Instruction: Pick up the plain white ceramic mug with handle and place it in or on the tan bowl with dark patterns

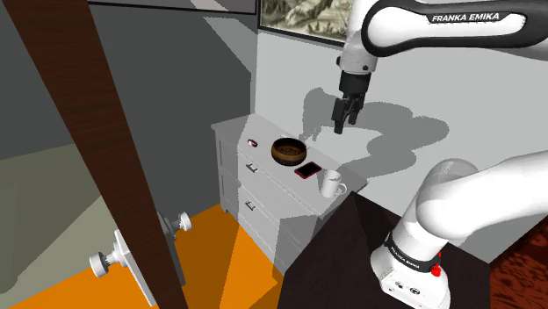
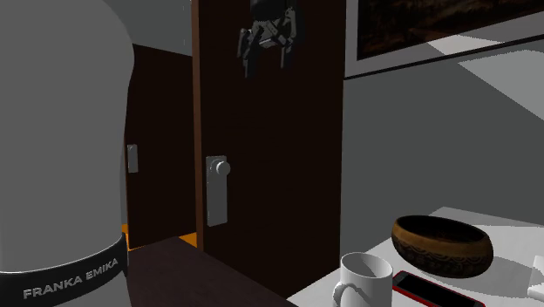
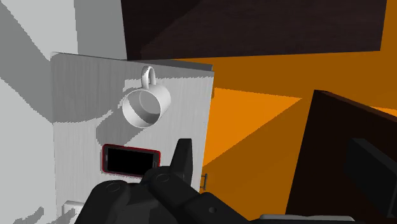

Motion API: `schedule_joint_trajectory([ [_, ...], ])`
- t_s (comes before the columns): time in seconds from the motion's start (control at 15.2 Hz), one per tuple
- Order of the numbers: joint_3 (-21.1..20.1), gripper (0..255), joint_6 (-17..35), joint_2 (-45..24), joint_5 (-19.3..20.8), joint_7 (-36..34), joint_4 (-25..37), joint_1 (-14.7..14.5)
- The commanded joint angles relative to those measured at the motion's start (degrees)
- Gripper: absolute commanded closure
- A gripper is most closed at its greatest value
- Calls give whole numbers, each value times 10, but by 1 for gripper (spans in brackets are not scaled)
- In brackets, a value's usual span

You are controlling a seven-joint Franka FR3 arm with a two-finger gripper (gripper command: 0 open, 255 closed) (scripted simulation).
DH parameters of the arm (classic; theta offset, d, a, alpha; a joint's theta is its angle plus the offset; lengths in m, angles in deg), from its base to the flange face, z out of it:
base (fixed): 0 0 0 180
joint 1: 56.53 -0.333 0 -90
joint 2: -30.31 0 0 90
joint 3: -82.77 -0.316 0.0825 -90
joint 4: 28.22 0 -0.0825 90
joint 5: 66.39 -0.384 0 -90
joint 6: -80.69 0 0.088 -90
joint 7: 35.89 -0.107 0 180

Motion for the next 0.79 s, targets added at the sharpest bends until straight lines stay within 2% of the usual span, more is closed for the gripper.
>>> schedule_joint_trajectory([
  [0.0, 14, 0, 35, -3, 11, 14, -29, 6],
  [0.4, 66, 0, 150, -41, 48, 62, -97, 31],
  [0.73, 113, 0, 256, -106, 77, 102, -132, 50],
])
